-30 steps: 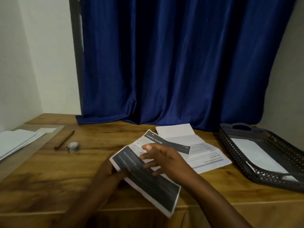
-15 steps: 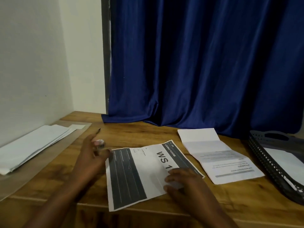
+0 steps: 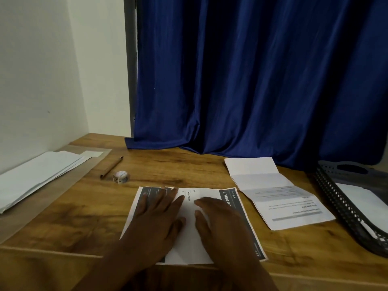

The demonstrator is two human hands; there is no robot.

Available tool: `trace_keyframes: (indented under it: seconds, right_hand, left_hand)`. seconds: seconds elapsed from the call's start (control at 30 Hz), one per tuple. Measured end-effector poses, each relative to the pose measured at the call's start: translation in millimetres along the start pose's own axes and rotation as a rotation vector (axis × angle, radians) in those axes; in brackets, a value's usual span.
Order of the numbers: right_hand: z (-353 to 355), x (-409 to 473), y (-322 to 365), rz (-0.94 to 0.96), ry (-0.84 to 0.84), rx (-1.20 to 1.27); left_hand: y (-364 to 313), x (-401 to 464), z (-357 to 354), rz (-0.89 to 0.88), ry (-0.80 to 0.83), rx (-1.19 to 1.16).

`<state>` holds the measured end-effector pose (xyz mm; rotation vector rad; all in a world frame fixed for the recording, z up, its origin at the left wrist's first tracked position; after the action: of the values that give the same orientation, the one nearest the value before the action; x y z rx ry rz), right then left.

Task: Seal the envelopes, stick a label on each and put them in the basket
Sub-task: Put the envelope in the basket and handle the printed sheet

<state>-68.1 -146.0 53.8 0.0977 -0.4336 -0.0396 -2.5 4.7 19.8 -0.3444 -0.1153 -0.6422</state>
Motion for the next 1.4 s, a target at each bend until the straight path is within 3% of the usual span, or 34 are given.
trace_keyframes:
  seconds: [0.13, 0.27, 0.47, 0.8, 1.03, 1.4]
  right_hand:
    - [-35.8, 6.9, 26.1, 0.116, 0.222, -0.003]
    - [-57.2, 1.4, 20.9, 0.134, 0.351, 0.013]
    - [-55.4, 0.1, -13.8, 0.110, 0.371, -0.082]
    - [-41.5, -21.4, -74.8, -0.136, 0.339, -0.159]
    - [-17.6, -49.0, -86.5, -0.233, 0.191, -0.191]
    - [18.2, -64.0, -88.6, -0.374, 0.258, -0.350]
  left_hand:
    - [2.2, 2.3, -20.5, 0.005, 0.136, 0.015]
    - [2.6, 2.1, -20.5, -0.004, 0.127, 0.062]
    - [1.2, 1.9, -18.0, 0.021, 0.102, 0.068]
    - [5.3, 3.5, -24.0, 0.029, 0.102, 0.007]
    - [3.6, 3.1, -25.4, 0.011, 0.100, 0.010]
    - [3.3, 3.9, -25.1, 0.018, 0.114, 0.010]
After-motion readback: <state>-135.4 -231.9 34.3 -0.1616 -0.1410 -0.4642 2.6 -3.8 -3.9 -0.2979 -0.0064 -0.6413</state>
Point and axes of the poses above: each hand's wrist, its own x-axis towards the middle knuckle, its own z-axis out of the back of the hand, y = z × x, the point moved 6 cm from there along x, towards the middle knuckle, and after that the axes turned 12 degrees about -x, right-handed, at the moved point
